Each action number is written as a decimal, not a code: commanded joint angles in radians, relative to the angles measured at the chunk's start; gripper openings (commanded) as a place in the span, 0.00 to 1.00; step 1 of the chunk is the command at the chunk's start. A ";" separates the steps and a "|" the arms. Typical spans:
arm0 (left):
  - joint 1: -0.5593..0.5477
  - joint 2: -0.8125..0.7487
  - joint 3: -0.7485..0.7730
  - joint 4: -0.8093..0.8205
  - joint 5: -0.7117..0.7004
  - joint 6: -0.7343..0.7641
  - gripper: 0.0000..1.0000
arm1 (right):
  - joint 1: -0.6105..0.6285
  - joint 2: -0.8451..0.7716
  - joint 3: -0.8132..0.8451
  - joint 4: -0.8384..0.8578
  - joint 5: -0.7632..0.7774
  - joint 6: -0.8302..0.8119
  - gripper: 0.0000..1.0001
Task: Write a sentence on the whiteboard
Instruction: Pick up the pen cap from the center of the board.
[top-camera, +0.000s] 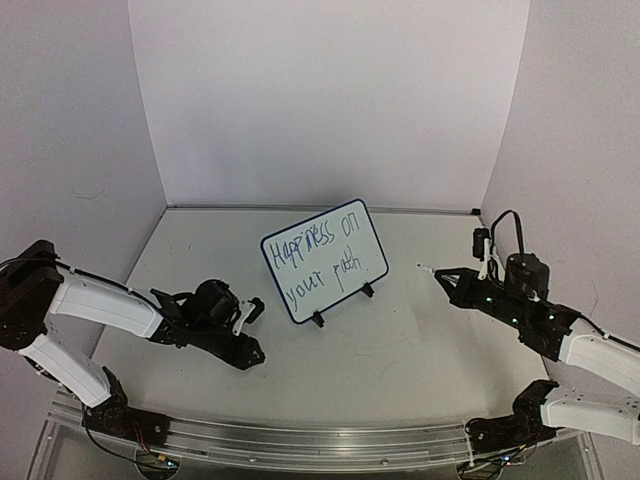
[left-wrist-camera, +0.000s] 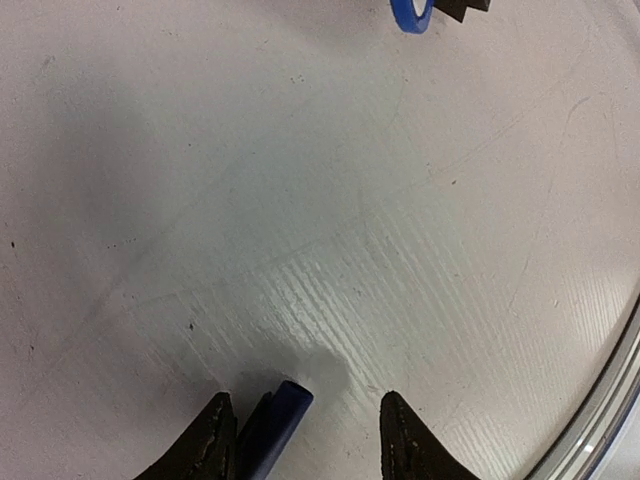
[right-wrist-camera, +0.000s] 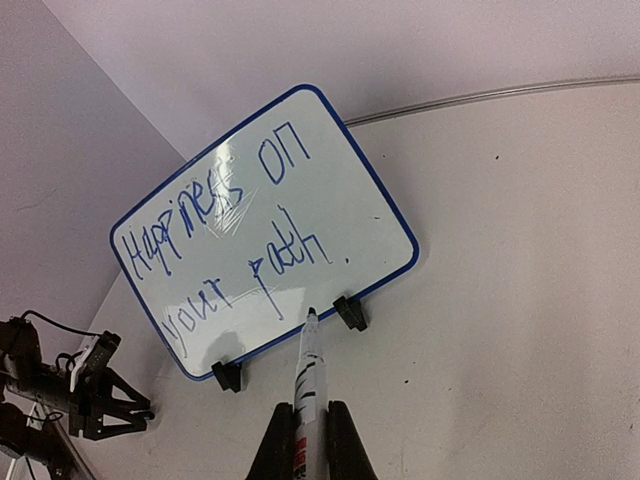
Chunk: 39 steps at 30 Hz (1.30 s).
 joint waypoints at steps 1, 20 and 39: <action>-0.050 -0.025 0.038 -0.135 -0.147 -0.028 0.48 | -0.005 -0.012 -0.007 0.017 0.017 0.003 0.00; -0.078 -0.037 0.050 -0.174 -0.120 0.004 0.38 | -0.004 -0.022 -0.015 0.019 0.018 0.008 0.00; -0.115 0.075 0.137 -0.299 -0.241 -0.041 0.14 | -0.004 -0.030 -0.019 0.018 0.013 0.008 0.00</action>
